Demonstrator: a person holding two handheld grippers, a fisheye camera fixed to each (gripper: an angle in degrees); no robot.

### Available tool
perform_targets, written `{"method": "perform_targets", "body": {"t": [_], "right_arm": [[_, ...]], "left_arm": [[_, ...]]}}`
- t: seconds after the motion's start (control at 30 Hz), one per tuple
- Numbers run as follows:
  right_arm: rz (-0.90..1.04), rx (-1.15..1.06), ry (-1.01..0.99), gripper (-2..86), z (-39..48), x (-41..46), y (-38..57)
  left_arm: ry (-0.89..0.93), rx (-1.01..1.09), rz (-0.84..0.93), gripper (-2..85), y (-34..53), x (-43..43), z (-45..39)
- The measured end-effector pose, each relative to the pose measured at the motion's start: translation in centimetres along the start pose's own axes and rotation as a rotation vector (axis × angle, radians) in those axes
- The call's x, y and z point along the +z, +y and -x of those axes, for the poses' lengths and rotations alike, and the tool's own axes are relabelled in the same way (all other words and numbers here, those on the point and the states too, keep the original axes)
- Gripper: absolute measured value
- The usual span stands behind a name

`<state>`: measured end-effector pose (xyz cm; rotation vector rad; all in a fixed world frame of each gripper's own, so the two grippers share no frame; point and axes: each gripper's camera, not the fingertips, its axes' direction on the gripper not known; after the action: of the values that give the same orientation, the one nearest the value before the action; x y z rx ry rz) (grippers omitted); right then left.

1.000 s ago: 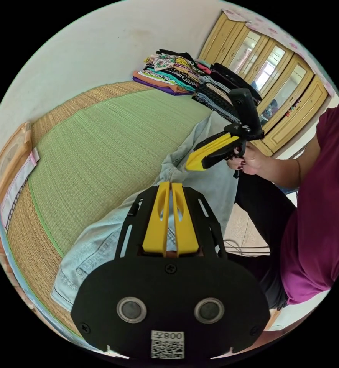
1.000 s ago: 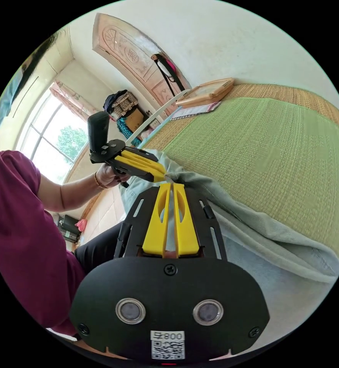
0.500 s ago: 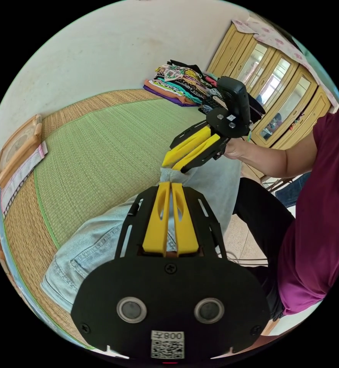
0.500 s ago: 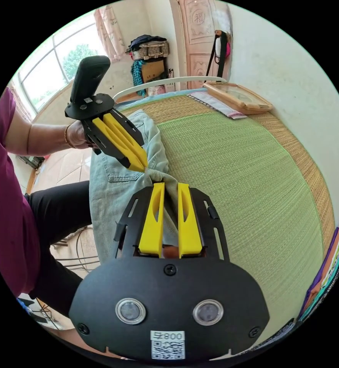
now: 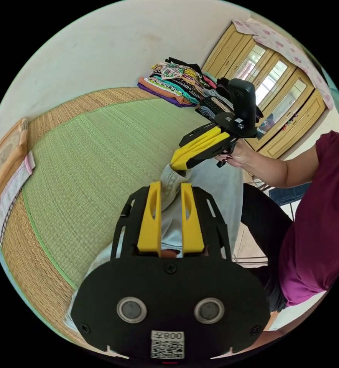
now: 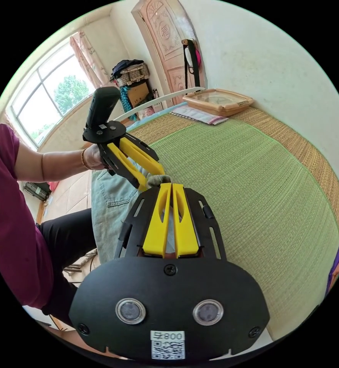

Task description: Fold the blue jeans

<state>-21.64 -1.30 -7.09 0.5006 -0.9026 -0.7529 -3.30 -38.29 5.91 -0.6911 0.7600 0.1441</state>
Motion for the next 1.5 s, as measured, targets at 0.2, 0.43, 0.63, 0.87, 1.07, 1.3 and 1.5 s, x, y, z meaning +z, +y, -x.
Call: {"method": "perform_targets", "body": {"t": [0.2,0.43,0.63,0.87,1.07,1.3,1.5], "right_arm": [[-0.094,0.139,0.062,0.2,-3.0,-2.1,0.9],[0.035,0.144,-0.003,0.3,-2.2,1.9,2.3],[0.113,0.236,-0.113,0.2,-3.3,5.2,4.4],[0.170,0.228,-0.186,0.1,-3.9,5.7,4.5],[0.187,0.262,-0.202,0.1,-4.5,5.9,4.6],[0.205,0.291,-0.230,0.1,-3.8,5.7,6.1],[0.157,0.305,-0.182,0.2,-4.5,3.5,6.6]], "left_arm": [[0.091,-0.117,-0.020,5.2,-1.6,0.1,4.6],[0.103,-0.153,0.002,2.9,-2.9,1.5,7.6],[0.064,-0.068,-0.048,2.7,-2.8,0.3,6.4],[0.020,-0.094,-0.063,2.8,-3.4,0.5,7.1],[0.011,-0.200,0.059,3.5,-4.4,4.4,10.7],[-0.002,-0.263,0.018,3.8,-4.1,3.3,11.1],[0.077,-0.297,0.016,6.3,-4.2,3.0,11.6]]}}
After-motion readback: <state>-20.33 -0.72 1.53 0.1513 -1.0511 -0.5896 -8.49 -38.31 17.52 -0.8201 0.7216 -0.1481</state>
